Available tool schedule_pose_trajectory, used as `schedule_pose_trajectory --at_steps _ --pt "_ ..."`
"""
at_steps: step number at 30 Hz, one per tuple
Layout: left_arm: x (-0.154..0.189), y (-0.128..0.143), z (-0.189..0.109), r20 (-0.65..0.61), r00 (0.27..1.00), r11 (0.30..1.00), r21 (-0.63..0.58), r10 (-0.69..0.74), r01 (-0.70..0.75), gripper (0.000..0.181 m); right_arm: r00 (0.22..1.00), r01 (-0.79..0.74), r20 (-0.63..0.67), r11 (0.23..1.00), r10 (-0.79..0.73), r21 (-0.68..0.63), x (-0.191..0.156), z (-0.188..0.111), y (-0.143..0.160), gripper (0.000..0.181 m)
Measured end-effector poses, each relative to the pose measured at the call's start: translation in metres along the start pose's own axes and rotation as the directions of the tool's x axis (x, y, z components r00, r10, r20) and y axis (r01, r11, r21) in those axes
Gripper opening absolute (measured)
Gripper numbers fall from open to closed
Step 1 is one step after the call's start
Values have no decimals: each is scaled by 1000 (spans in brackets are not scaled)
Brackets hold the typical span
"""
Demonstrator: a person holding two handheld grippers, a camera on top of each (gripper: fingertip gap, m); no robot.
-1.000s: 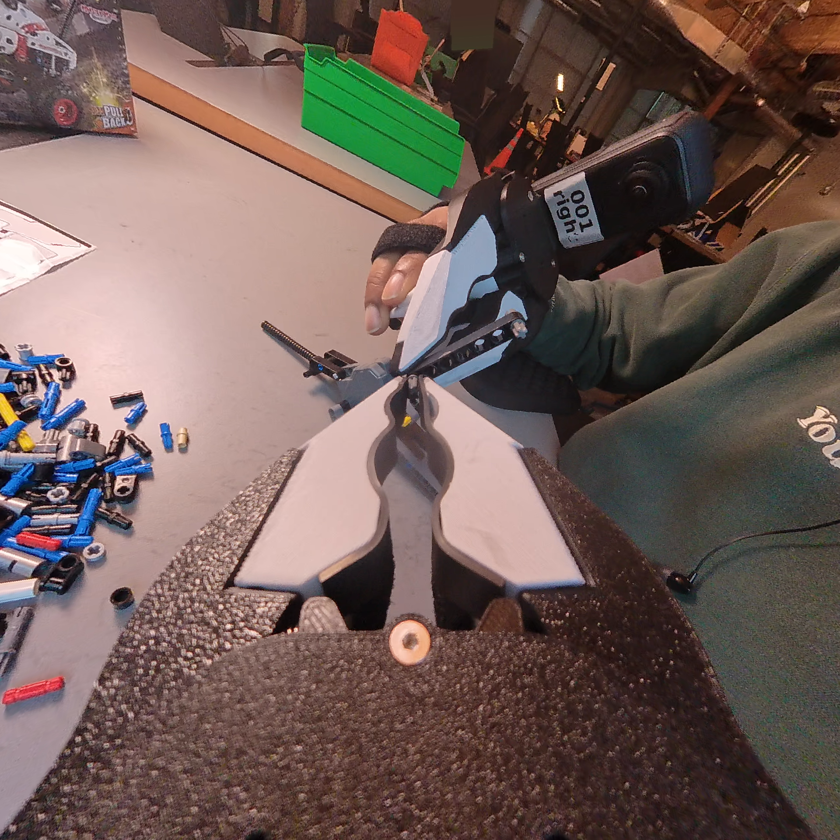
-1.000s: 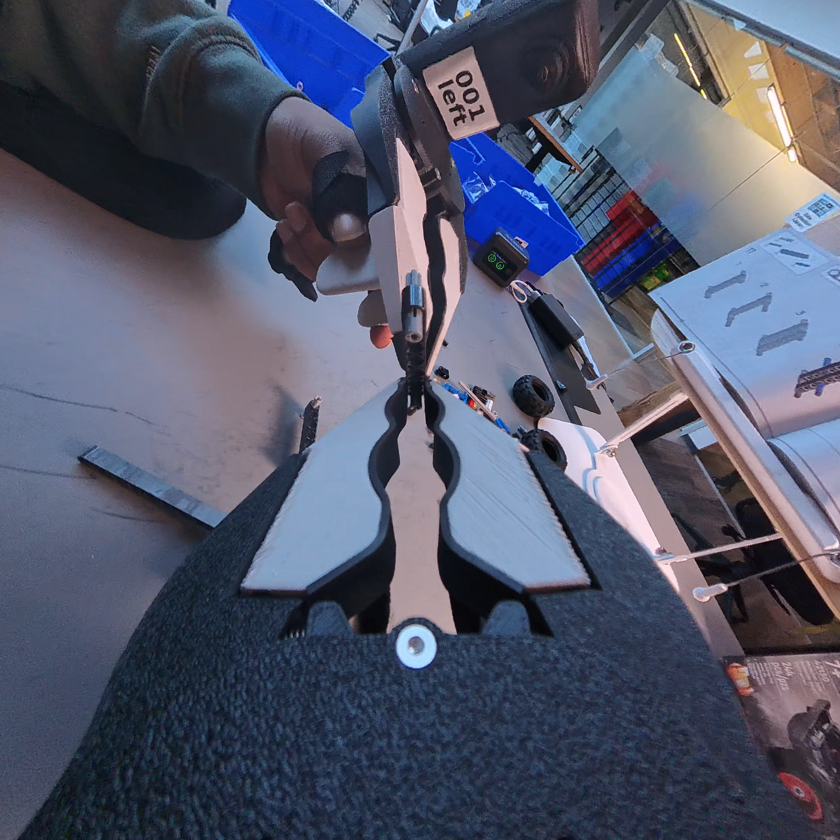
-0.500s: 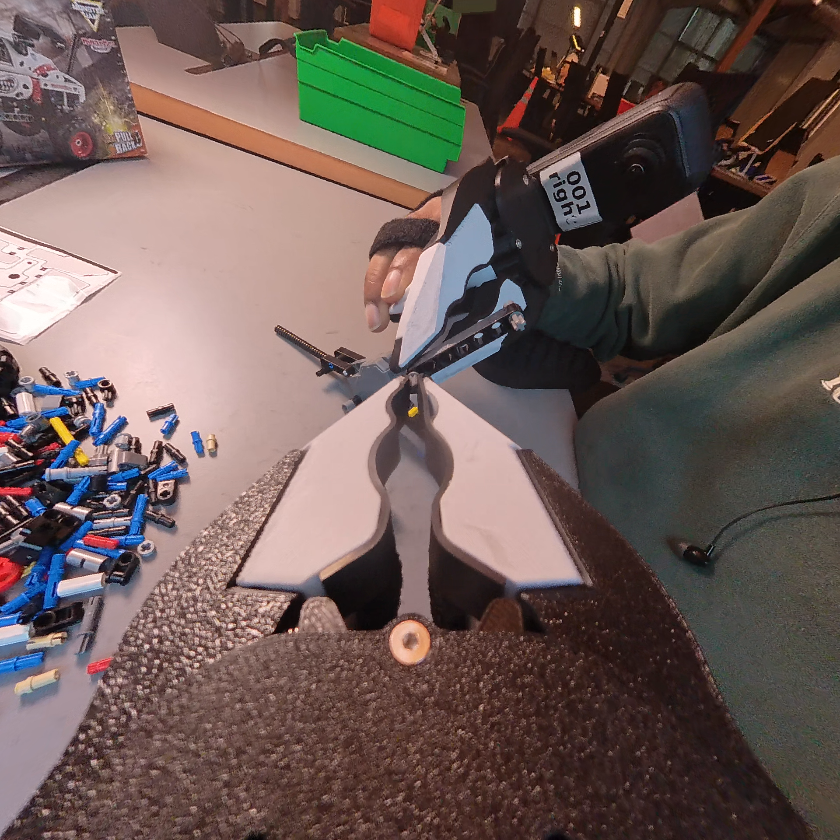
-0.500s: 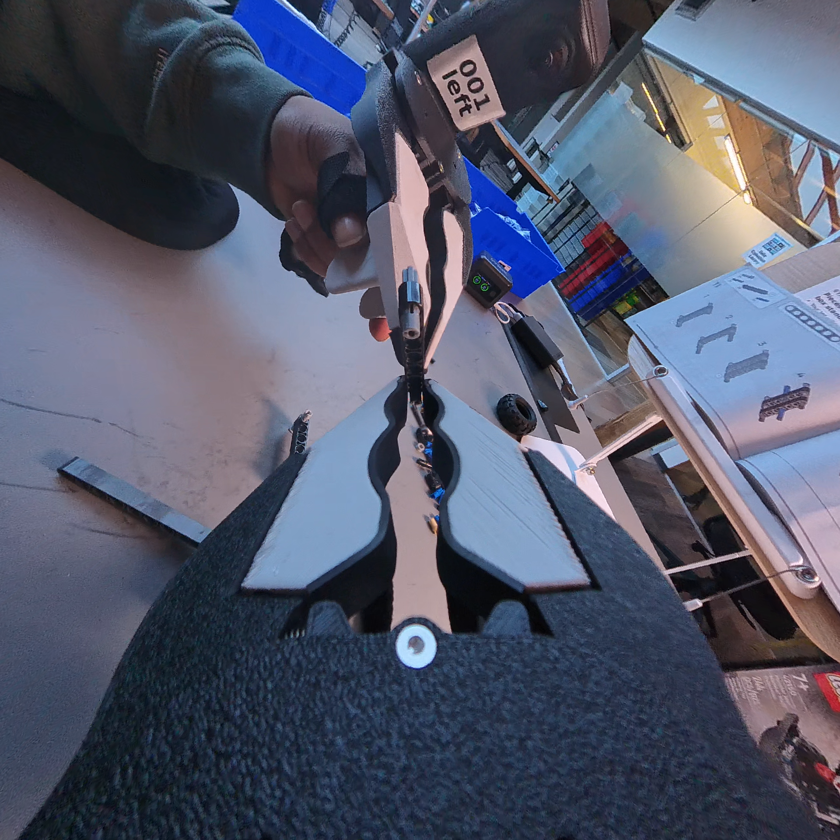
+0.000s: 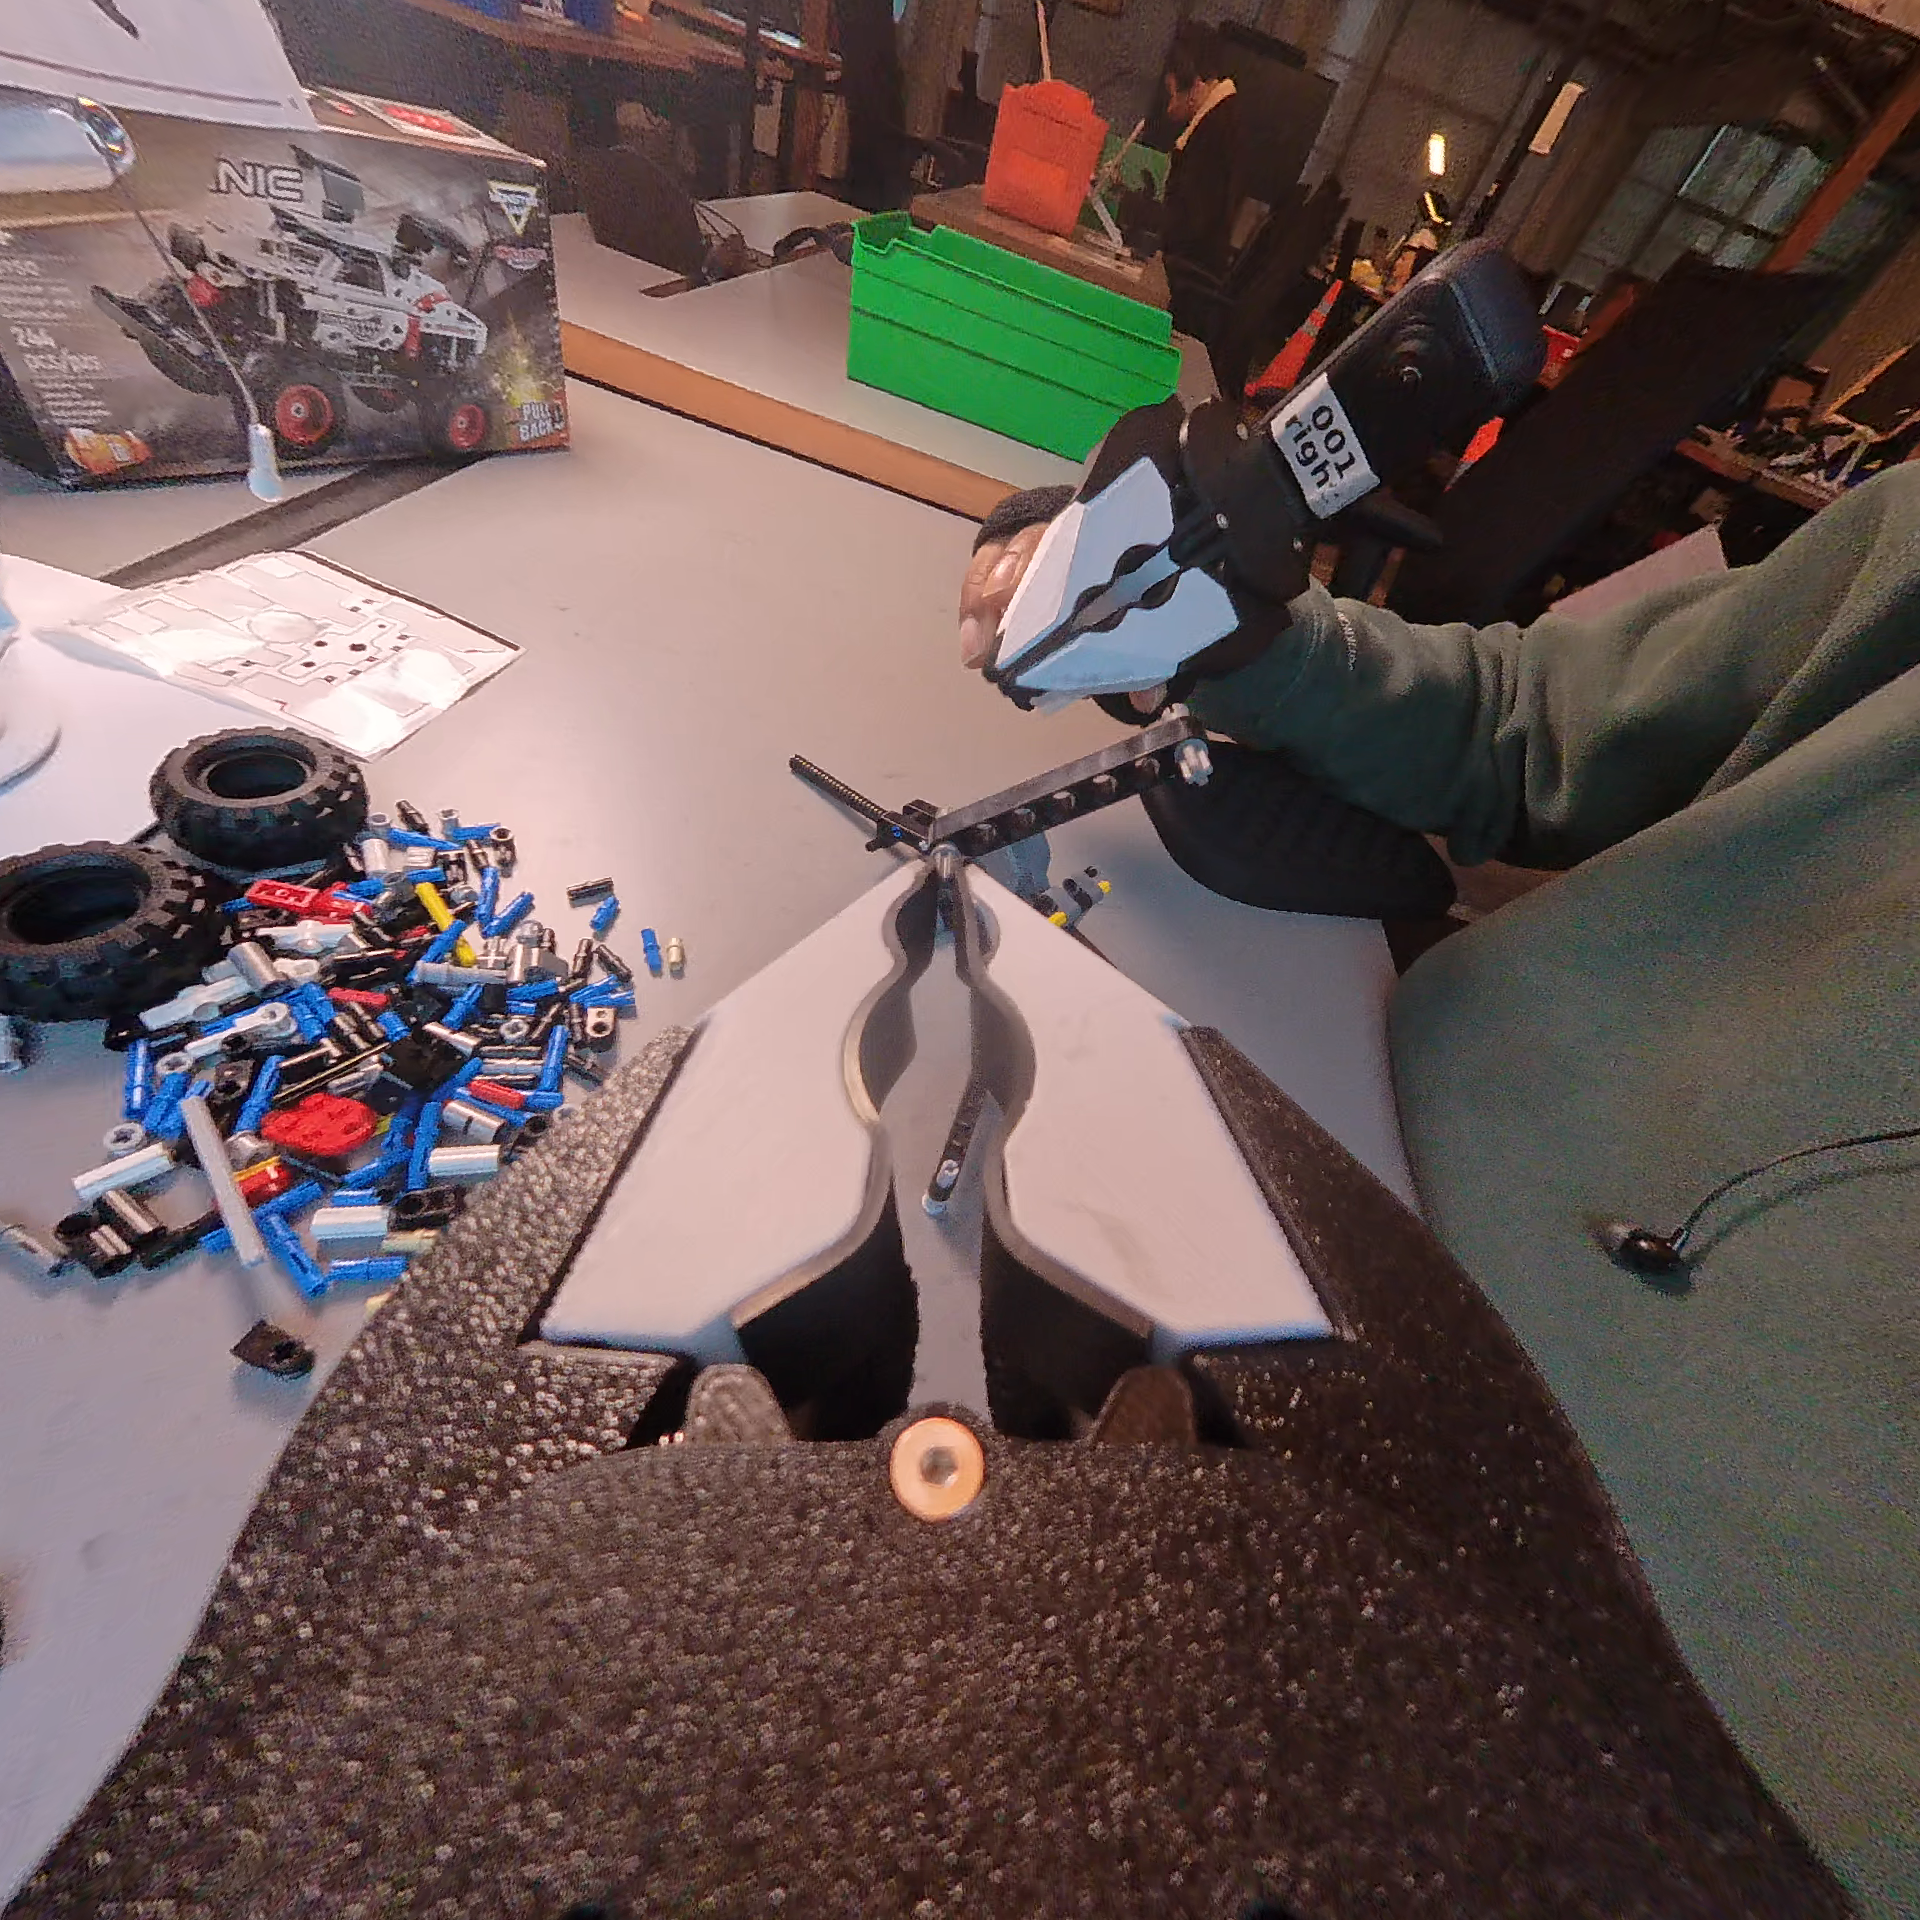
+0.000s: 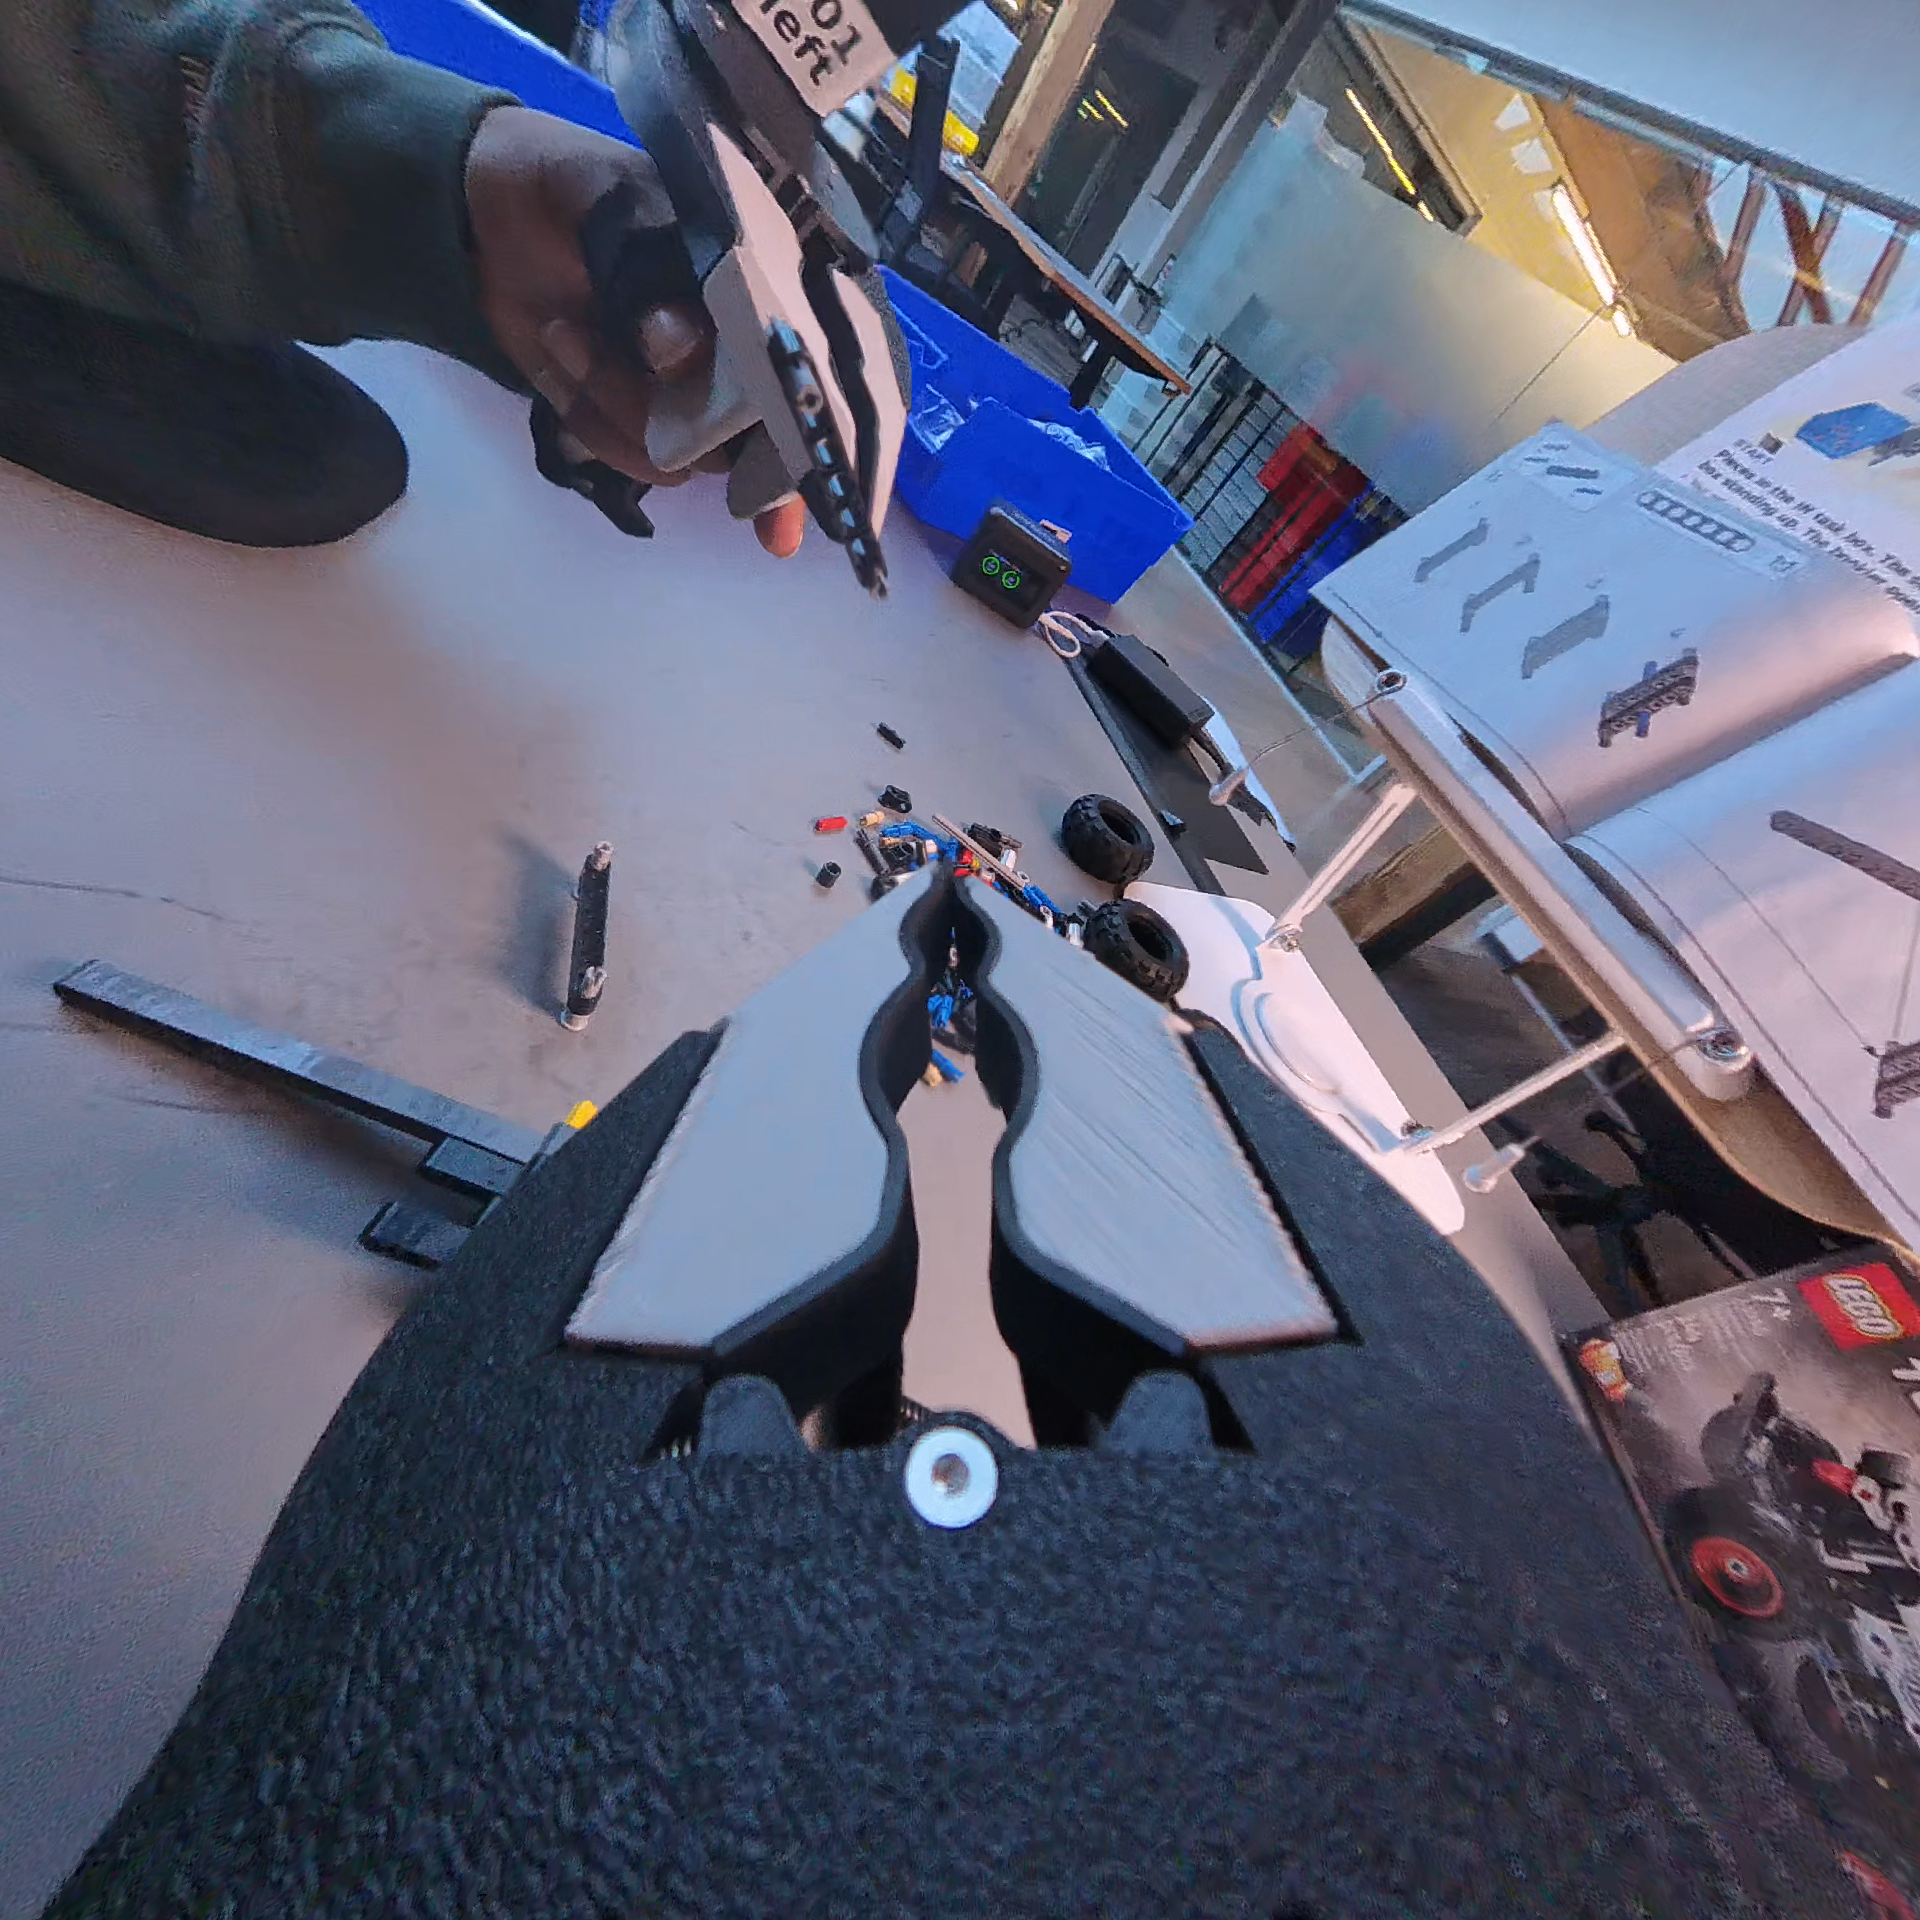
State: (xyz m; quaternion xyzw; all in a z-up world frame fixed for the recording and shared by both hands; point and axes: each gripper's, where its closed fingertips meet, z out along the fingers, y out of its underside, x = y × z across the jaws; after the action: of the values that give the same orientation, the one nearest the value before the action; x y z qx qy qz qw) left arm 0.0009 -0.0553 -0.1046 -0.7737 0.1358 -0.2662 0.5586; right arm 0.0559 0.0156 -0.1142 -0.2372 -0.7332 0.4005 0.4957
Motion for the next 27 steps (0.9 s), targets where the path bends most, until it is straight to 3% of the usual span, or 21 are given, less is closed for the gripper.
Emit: schedule_pose_trajectory --at_steps 2,4,6,10,13,23,25,27 --pt "7 5 12 -32 999 1000 -29 3 -4 1 997 83 -5 996 -83 -12 -10 10 -1 2" --pt "13 9 21 -63 998 999 -50 0 -4 1 991 133 2 991 -133 -12 -16 16 -7 22" --pt "22 13 28 -89 996 998 -69 7 -13 2 987 161 19 987 -161 2 -25 20 -15 31" --pt "38 18 40 -134 991 995 -96 24 -37 1 957 288 33 958 -287 -6 -43 28 -21 27" --pt "44 21 45 -145 989 993 -112 27 -44 2 949 312 31 950 -313 16 -51 31 -27 6" --pt "45 9 45 -114 992 995 -76 62 -71 0 983 174 57 985 -174 14 -42 24 -31 5" --pt "25 -5 20 -43 998 999 -1 39 -39 0 986 161 -25 984 -164 -80 -14 9 -5 5" --pt "4 -13 -11 40 999 998 47 31 -33 0 999 22 -46 999 -24 -46 2 -10 0 5"
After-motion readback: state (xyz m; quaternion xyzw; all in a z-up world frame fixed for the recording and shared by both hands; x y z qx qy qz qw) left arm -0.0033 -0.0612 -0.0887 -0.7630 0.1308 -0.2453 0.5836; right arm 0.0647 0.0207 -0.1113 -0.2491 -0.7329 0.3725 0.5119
